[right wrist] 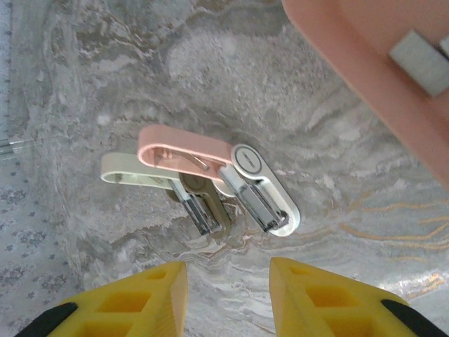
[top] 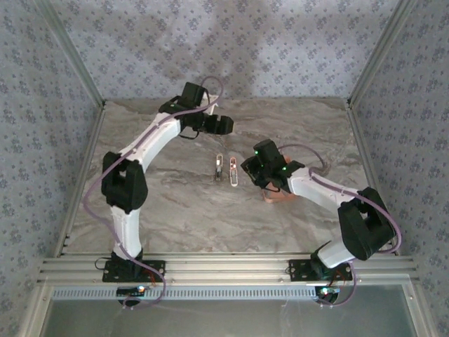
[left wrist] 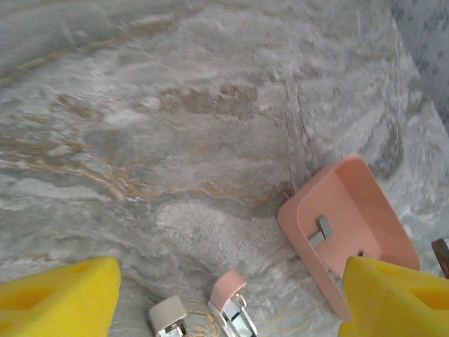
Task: Load the staples into the stapler
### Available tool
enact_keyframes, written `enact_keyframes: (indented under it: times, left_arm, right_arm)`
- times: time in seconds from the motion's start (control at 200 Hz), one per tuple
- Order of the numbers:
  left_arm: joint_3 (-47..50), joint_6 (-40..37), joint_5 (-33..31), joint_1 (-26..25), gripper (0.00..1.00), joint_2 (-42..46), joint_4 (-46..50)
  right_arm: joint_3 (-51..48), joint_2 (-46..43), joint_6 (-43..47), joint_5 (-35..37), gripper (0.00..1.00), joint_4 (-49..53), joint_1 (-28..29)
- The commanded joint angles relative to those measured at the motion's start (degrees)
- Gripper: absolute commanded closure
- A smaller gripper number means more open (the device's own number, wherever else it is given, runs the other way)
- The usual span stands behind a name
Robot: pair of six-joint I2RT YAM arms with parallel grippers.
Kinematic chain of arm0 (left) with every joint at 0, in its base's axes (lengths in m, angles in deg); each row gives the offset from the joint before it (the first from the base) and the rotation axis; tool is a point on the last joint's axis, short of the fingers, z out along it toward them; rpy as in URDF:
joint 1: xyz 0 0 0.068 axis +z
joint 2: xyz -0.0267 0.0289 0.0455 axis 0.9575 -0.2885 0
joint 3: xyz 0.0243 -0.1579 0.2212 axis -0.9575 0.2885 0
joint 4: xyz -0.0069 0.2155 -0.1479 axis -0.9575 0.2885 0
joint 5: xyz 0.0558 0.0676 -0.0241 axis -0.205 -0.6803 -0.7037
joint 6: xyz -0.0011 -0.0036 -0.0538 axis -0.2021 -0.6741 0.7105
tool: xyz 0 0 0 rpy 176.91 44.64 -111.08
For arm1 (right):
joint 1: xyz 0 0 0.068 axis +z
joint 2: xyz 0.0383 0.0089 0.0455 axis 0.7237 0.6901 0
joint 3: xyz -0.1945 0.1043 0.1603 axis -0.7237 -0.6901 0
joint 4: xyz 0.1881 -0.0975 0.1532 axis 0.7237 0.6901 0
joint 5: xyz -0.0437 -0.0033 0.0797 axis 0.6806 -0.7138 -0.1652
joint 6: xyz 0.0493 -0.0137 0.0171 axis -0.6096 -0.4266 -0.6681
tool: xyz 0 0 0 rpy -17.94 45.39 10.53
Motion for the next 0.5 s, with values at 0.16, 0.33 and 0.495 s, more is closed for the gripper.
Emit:
enact_keyframes:
  times: [0.16, 0.33, 0.495]
  left_arm:
    - [-12.83, -7.62, 7.19, -3.53, 0.28, -9.56, 16.38]
    - [-16.78, -7.20, 7.74, -4.32, 0.37, -13.39, 19.85]
    - [-20.86, -6.91, 6.08, -4.90, 0.43, -16.47, 24.05]
  right_arm:
    - [-4.14, 3.08, -9.32, -0.12, 0.64, -6.25, 2.97]
    - [-6.19, 5.51, -12.27, -0.14, 0.66, -11.21, 4.13]
    - [-7.86, 7.32, -14.51, -0.25, 0.67, -15.55, 4.36]
